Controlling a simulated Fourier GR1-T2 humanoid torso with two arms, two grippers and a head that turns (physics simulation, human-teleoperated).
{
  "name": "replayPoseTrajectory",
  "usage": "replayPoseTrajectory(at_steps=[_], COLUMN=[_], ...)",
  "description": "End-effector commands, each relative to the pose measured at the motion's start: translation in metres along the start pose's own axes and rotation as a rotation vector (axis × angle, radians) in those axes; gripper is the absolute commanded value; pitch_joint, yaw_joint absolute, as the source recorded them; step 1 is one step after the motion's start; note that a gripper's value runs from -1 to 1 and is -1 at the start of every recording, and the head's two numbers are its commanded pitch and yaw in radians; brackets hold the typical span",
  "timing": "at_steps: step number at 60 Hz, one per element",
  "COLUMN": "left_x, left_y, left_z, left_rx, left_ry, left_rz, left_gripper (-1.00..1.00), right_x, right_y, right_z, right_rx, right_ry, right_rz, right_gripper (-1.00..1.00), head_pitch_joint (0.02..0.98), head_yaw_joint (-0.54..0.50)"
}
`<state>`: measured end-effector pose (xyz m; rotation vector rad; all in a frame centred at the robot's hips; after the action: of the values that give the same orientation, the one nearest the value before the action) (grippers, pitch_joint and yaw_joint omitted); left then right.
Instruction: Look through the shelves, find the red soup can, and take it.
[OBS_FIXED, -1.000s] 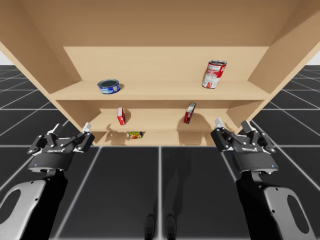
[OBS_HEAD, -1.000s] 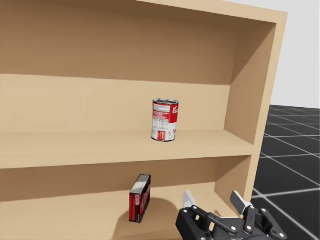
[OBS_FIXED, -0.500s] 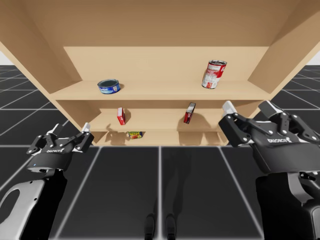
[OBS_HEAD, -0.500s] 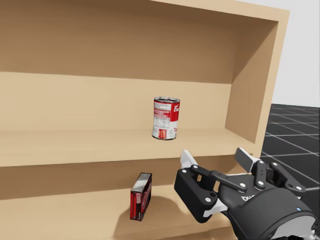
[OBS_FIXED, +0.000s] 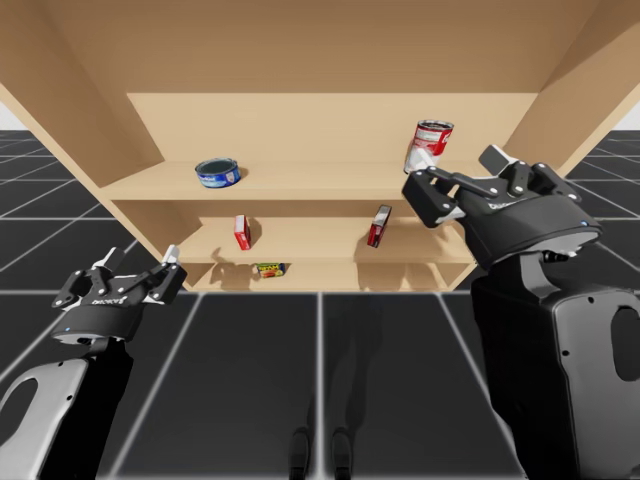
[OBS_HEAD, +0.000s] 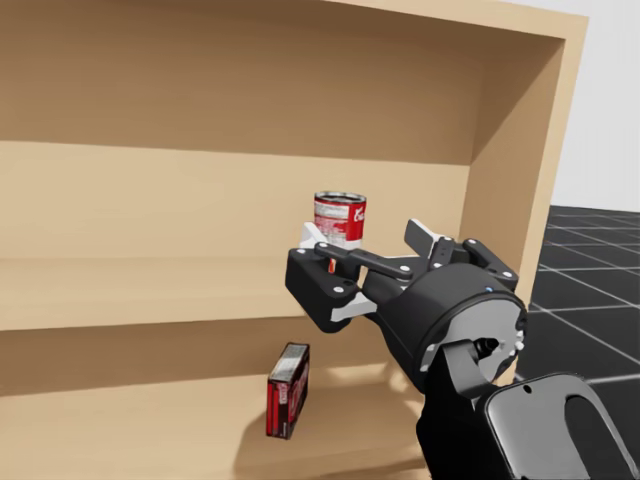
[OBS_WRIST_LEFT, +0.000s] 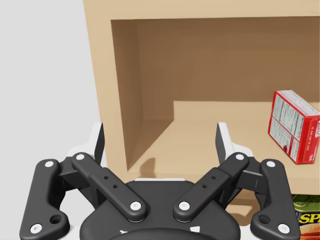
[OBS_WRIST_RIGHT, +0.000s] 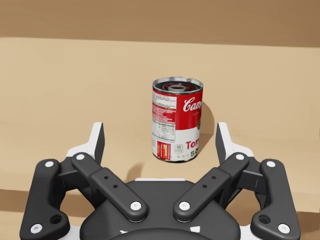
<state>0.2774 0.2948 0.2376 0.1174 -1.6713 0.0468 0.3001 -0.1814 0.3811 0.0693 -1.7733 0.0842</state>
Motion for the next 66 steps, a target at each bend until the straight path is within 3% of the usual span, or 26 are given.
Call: replayPoseTrajectory(at_steps=[1,25,38,43,45,46,47,48,53,66], left_x=[0.0,0.001,0.001,0.001,0.001,0.001,0.001,0.001,0.001,0.001], left_y=[0.001,0.003,0.004,0.004,0.004,0.005,0.004,0.005,0.005,0.005], left_z=[0.0,0.0,0.0,0.0,-0.001,-0.001,-0.001,-0.001,-0.001,-0.001], left_rx=[0.003,0.005,0.008,0.008,0.008,0.008,0.008,0.008,0.008,0.01], left_ry=[-0.001,-0.002,-0.002,-0.002,-0.002,-0.002,-0.003,-0.003,-0.004,-0.004], left_rz=[0.002,0.006,0.007,0.006,0.006,0.006,0.005,0.005,0.005,0.005], left_gripper=[-1.0,-1.0,-1.0,-1.0,-1.0,-1.0,-1.0,-1.0,-1.0,-1.0], right_x=[-0.008,-0.023,-0.03,-0.035,-0.037,-0.038,-0.039,-0.04,-0.039,-0.018], right_y=[0.006,-0.011,-0.014,-0.014,-0.014,-0.013,-0.014,-0.014,-0.017,-0.025], right_z=[-0.03,-0.079,-0.091,-0.092,-0.092,-0.092,-0.093,-0.093,-0.092,-0.058], right_rx=[0.0,-0.082,-0.093,-0.089,-0.102,-0.112,-0.111,-0.111,-0.111,-0.129], right_ry=[0.071,0.119,0.127,0.128,0.124,0.117,0.112,0.112,0.111,0.034], right_rz=[0.002,0.007,0.013,0.04,0.047,0.053,0.061,0.061,0.05,0.079], right_gripper=[-1.0,-1.0,-1.0,-1.0,-0.71,-0.47,0.87,1.0,1.0,1.0], head_pitch_joint=[0.274,0.278,0.279,0.28,0.28,0.28,0.278,0.277,0.276,0.279], head_yaw_joint=[-0.29,-0.28,-0.28,-0.27,-0.27,-0.27,-0.27,-0.27,-0.27,-0.26])
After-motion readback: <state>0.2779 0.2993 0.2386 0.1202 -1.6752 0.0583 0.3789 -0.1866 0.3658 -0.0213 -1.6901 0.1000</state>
